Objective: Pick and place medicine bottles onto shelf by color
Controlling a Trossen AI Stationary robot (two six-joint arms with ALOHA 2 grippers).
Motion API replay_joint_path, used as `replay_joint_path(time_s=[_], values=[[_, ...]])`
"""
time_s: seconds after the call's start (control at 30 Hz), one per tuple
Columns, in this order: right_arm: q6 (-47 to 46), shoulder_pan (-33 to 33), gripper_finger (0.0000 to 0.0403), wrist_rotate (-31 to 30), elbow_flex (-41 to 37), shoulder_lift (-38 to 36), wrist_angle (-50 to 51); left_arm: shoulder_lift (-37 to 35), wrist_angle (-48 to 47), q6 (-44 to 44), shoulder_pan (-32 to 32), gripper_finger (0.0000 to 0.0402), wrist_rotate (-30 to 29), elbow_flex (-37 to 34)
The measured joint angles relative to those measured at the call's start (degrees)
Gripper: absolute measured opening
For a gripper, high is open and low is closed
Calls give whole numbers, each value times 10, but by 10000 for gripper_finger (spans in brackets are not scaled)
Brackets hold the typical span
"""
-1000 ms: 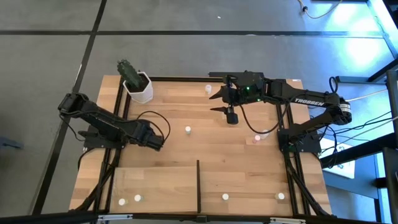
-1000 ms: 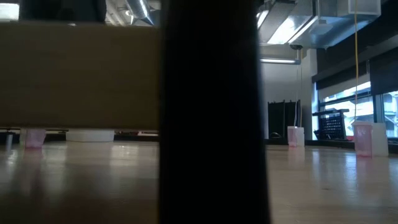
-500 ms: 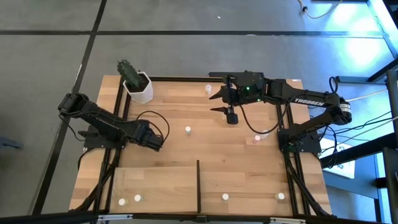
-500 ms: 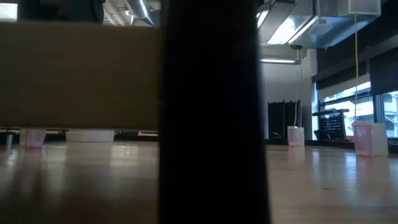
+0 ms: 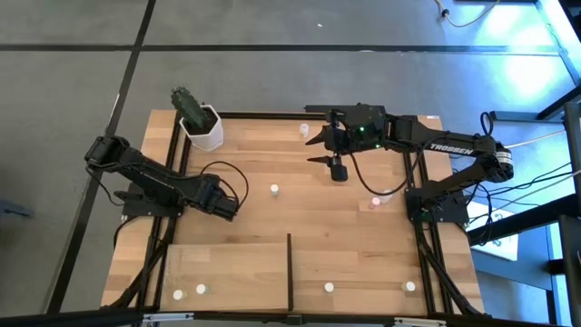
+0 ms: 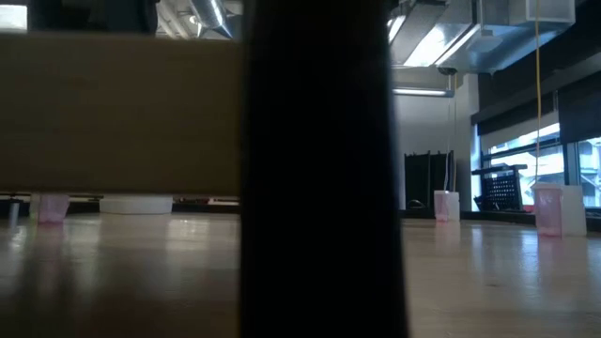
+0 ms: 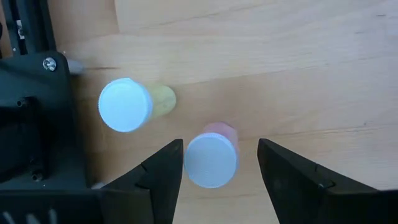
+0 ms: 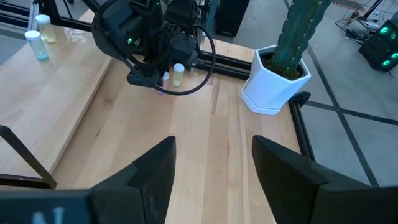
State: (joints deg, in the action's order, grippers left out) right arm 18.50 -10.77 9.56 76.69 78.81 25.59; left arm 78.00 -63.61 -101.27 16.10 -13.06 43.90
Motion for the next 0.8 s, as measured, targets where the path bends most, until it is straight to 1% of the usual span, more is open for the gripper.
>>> replay_joint_path(time_s=[0.6,0.8], values=[[0,0,214,1,0,0,1,0,3,-1,0,125,2,-8],[1,0,214,1,0,0,1,0,3,-1,0,116,3,-8]])
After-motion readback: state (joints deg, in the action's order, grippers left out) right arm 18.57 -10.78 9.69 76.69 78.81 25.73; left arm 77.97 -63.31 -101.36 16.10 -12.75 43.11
